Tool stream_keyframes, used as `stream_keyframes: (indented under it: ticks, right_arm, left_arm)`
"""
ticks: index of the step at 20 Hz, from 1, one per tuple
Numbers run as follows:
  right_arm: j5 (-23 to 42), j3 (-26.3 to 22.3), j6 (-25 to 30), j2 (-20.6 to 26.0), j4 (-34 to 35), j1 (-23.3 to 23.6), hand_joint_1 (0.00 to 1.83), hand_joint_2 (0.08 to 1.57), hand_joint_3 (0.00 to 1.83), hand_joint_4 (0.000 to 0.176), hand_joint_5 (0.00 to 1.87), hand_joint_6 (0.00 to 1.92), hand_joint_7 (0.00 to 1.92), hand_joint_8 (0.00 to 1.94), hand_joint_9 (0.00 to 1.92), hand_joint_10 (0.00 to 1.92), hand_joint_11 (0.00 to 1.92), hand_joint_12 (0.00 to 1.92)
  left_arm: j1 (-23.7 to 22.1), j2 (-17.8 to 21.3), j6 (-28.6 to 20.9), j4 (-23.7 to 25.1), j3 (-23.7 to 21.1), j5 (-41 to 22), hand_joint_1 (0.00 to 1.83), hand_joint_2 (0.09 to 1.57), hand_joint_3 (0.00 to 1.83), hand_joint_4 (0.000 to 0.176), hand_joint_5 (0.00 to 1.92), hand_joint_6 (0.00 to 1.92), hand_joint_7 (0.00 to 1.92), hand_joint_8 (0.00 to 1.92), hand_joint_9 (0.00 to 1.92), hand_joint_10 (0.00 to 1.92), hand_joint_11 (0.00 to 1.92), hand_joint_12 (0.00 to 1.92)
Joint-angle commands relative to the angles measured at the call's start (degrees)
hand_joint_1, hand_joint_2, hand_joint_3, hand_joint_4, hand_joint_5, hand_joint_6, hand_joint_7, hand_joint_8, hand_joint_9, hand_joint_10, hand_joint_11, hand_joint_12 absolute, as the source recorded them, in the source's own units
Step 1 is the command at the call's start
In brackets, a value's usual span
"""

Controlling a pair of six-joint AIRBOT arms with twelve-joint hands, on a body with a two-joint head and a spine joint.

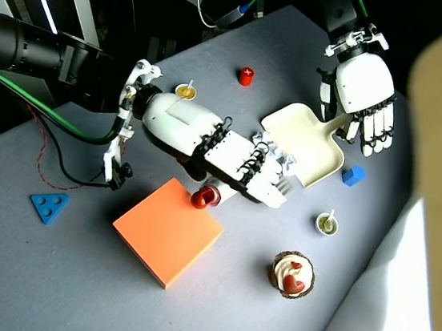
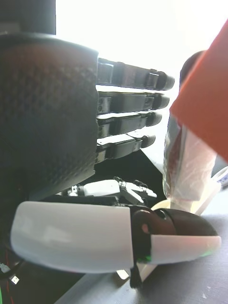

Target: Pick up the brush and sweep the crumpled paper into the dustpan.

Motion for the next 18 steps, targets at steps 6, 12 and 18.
stream_keyframes:
  ticks: [6,12,18]
  right_arm:
    - [-5.6,5.2,-1.5,-4.1,-4.7,1.7,1.18,0.95,0.00,0.000,0.06,0.00,0.05,0.01,0.09,0.01,0.15,0.02]
    - [-5.9,10.5,-2.1,-6.2,-4.8,1.6,1.17,0.93,0.00,0.000,0.07,0.01,0.06,0.01,0.09,0.00,0.09,0.00]
    - [-5.8,14.6,-1.4,-9.0,-4.7,2.0,1.13,0.91,0.00,0.000,0.12,0.02,0.11,0.02,0.14,0.02,0.06,0.02]
  left_arm:
    - [-1.3,0.0,0.3,0.3,0.0,-5.0,1.08,1.11,0.00,0.016,1.00,0.94,0.37,0.00,0.30,0.00,0.32,0.02]
    - [-1.5,-0.1,0.3,-0.9,0.1,-4.6,1.10,1.09,0.00,0.000,1.04,0.89,0.39,0.00,0.32,0.00,0.32,0.02]
    - [-1.6,-0.2,0.3,-1.7,0.0,-4.2,1.09,1.10,0.00,0.011,1.02,0.91,0.39,0.00,0.31,0.00,0.30,0.01]
